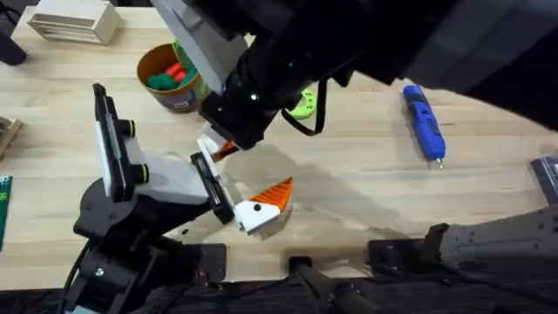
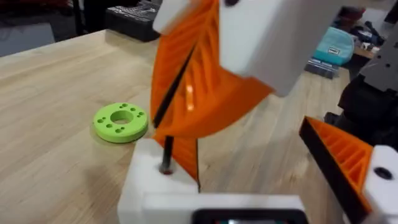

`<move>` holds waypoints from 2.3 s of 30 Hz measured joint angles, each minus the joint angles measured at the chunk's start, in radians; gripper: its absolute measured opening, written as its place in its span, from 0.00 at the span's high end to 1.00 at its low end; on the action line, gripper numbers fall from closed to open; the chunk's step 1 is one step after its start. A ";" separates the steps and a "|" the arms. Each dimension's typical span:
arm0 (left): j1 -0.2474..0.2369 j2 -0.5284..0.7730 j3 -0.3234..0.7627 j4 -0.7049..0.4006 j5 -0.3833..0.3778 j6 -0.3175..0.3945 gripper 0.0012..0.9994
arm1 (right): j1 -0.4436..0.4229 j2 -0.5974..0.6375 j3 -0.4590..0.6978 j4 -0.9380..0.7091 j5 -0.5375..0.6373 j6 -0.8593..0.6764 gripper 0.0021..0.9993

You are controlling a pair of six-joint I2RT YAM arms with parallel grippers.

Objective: Pick up the gripper from the table and insert it into the empty holder that is missing its gripper. Then pick up a screw, insert it into the mounting hole, and use the screwdriver to tighten it. Finally, clean up the table by picking up the vegetable and placing it into the bucket.

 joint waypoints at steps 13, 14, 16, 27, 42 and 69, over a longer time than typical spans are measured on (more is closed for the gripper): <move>0.000 0.001 0.000 -0.002 0.002 -0.009 0.01 | 0.000 0.027 0.009 -0.003 -0.005 0.000 0.99; 0.000 0.001 0.000 -0.002 0.002 -0.009 0.01 | 0.000 0.027 0.009 -0.003 -0.005 0.000 0.99; 0.000 0.001 0.000 -0.002 0.002 -0.008 0.01 | 0.000 0.027 0.009 -0.001 -0.005 0.000 0.99; 0.000 0.001 0.000 -0.002 0.002 -0.007 0.01 | 0.000 0.034 0.009 0.018 -0.005 0.000 0.99; -0.001 0.001 0.000 -0.001 0.002 -0.003 0.01 | 0.000 0.035 0.009 -0.019 -0.009 0.000 1.00; -0.001 0.001 0.000 -0.002 0.006 -0.002 0.01 | -0.001 0.035 0.009 -0.024 -0.009 -0.001 1.00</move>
